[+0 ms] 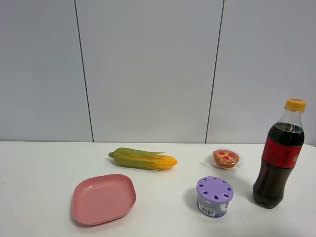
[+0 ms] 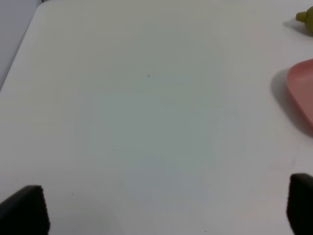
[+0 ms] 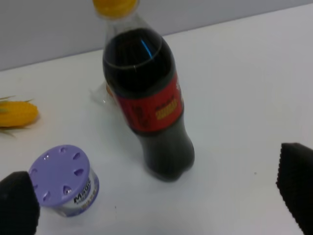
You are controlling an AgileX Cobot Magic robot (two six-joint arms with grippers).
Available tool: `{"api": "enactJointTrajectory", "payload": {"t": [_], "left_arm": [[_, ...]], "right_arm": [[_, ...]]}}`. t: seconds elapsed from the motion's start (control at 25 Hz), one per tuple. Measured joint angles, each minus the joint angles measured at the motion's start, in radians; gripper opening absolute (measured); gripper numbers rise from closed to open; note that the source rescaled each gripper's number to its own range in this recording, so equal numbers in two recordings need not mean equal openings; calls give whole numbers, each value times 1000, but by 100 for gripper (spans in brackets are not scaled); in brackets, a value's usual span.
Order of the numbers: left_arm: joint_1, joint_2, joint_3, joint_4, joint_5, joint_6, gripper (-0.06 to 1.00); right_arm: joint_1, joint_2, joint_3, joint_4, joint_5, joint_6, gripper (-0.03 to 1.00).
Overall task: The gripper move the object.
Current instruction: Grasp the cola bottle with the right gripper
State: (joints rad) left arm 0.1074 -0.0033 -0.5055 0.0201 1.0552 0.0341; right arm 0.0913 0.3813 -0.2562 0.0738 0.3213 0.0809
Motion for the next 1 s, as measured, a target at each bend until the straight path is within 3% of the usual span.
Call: {"api": "enactJointTrajectory", "payload": {"t": [0.2,0.44,0.8,1.0], "left_arm": [[0,0,0,0,0,0,100],[0,0,0,0,0,0,100],[0,0,0,0,0,0,100],[0,0,0,-1,0,0,100]], "right_arm": [[0,0,77,-7,-171,5,100],[0,0,180,-15,-306,5,100],[0,16,207,-100,-398,5,100],[0,168,211,-157,-480,5,100]]}}
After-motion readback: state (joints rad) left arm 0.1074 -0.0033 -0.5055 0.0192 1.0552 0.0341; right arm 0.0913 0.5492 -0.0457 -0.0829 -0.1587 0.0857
